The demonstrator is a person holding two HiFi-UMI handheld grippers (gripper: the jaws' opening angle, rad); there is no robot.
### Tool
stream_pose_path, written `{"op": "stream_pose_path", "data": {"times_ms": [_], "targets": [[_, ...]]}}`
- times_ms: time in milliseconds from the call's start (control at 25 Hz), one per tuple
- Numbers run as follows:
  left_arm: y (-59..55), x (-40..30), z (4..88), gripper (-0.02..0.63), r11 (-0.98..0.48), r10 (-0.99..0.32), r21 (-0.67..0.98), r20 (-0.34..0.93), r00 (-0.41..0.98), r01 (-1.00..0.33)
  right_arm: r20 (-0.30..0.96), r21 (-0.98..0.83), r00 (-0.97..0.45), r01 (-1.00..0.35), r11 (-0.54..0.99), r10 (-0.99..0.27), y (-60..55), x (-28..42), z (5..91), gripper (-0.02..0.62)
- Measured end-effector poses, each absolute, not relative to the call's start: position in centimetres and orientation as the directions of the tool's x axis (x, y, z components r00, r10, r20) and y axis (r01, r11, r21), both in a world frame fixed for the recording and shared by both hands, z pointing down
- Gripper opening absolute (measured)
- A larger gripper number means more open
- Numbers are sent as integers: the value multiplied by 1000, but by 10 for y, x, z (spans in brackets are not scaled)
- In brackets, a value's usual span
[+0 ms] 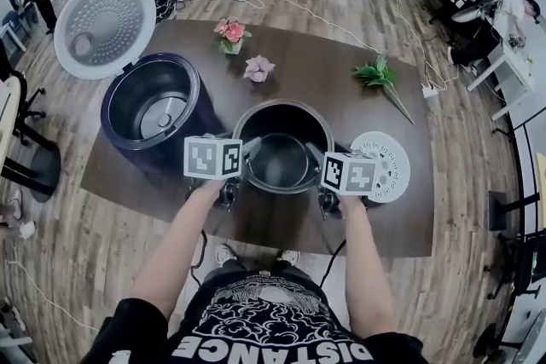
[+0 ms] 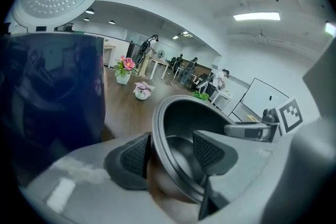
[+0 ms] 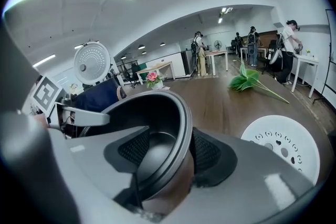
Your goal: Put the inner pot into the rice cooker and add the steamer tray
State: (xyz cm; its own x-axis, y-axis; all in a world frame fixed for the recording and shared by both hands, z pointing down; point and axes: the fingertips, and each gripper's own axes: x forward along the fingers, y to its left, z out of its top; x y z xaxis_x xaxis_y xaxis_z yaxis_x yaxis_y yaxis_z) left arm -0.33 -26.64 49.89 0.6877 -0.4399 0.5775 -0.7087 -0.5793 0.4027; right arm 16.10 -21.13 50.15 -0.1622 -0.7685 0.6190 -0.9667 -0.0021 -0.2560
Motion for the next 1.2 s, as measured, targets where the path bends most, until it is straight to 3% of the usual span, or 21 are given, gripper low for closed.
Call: {"op": "stream_pose_path", "data": {"times_ms": [360, 640, 1200], "targets": [[-265, -13, 502, 170, -553, -458, 396, 590, 664, -733, 654, -217, -114, -975, -41, -748, -209, 166, 509, 126], [-267, -22, 496, 117, -530, -501, 382, 579, 643, -757, 644, -193, -92, -980, -45, -759, -211, 165, 498, 117], [-292, -40, 411, 114, -546, -628, 357, 424, 653, -758, 485, -135, -123, -989, 65, -866, -251, 150, 406, 109]]}}
